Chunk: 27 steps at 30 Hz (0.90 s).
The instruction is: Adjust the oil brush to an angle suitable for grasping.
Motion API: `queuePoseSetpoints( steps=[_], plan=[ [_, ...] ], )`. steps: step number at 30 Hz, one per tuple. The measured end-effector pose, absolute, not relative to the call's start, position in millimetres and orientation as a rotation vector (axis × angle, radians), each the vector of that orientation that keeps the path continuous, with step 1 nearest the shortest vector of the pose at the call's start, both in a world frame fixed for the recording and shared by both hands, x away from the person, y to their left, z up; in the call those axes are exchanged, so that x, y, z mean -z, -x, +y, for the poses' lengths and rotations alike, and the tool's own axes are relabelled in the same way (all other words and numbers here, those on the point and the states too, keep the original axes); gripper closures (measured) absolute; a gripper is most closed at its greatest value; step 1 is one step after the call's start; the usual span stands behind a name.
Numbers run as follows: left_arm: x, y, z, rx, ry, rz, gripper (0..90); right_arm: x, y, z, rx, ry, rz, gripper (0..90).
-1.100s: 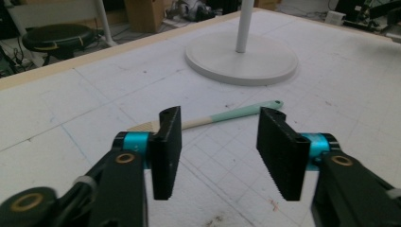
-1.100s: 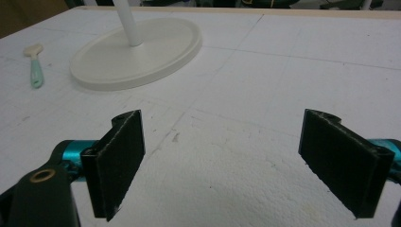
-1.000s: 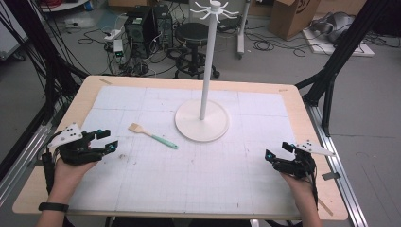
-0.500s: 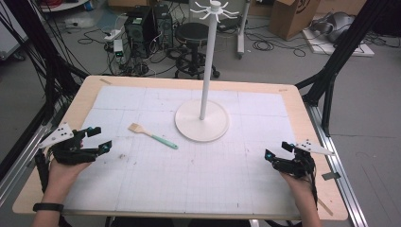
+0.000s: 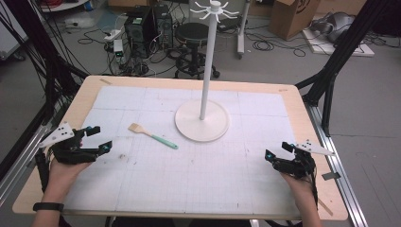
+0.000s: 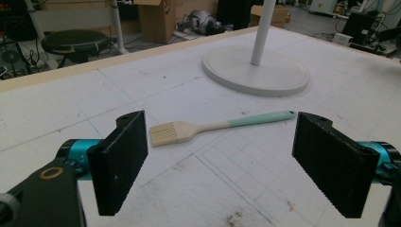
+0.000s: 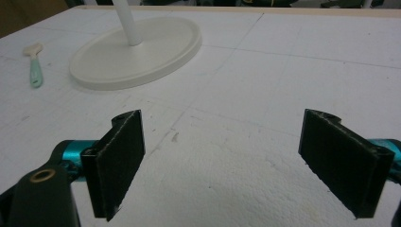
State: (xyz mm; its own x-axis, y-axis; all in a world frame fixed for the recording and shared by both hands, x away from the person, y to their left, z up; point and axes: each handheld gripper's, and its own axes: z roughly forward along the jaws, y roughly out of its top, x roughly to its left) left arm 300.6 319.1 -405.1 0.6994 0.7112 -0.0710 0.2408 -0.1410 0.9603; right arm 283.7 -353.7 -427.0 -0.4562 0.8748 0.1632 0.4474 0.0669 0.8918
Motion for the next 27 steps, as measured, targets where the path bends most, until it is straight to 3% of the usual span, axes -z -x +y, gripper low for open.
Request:
queuePoseSetpoints(
  steps=[27],
  plan=[
    [405.6,-302.2,319.7,-0.492,-1.691,0.778,19.7,427.9,-284.7,-352.9,-1.355,-1.313,1.938,14.4]
  ],
)
